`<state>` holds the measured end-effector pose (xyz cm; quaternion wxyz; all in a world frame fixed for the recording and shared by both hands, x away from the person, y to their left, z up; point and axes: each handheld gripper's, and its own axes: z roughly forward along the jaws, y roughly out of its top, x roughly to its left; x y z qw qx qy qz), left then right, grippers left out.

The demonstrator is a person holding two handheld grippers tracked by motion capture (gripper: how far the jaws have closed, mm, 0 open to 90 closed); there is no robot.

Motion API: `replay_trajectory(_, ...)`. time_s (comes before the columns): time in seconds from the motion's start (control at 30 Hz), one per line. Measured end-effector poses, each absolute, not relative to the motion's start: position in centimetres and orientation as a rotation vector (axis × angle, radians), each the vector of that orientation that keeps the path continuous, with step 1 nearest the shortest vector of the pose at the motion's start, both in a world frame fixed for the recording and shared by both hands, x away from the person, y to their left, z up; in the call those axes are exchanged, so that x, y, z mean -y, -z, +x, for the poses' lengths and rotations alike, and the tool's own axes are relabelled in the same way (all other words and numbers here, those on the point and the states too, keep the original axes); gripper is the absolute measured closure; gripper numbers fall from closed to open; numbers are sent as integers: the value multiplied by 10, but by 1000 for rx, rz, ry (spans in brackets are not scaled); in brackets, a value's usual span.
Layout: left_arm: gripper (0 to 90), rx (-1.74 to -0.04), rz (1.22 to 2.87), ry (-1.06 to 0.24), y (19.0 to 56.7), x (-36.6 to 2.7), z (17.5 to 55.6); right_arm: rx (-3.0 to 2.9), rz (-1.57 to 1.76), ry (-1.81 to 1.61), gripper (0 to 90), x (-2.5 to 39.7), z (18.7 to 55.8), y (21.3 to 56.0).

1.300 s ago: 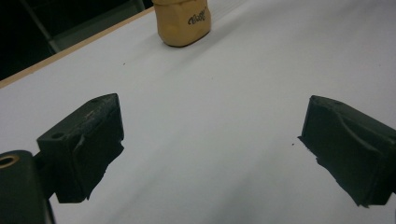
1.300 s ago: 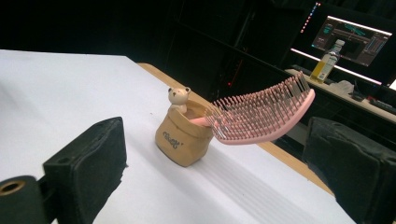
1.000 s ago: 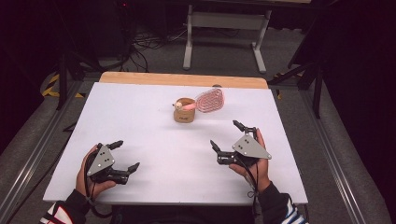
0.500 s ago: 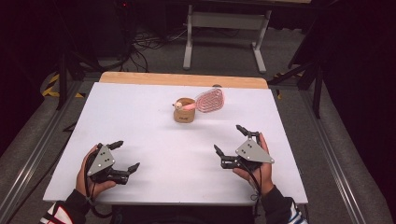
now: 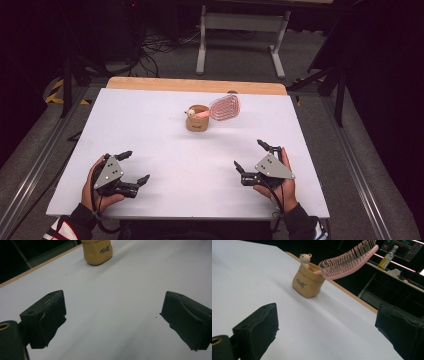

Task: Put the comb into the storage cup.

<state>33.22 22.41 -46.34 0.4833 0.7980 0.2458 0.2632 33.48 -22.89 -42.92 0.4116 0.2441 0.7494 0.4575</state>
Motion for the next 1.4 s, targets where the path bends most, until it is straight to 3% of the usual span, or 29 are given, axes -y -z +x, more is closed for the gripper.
replay_trajectory(1.4, 66, -600, 1943, -640, 465, -222, 334, -1881, 801, -1078, 43, 294, 319, 461)
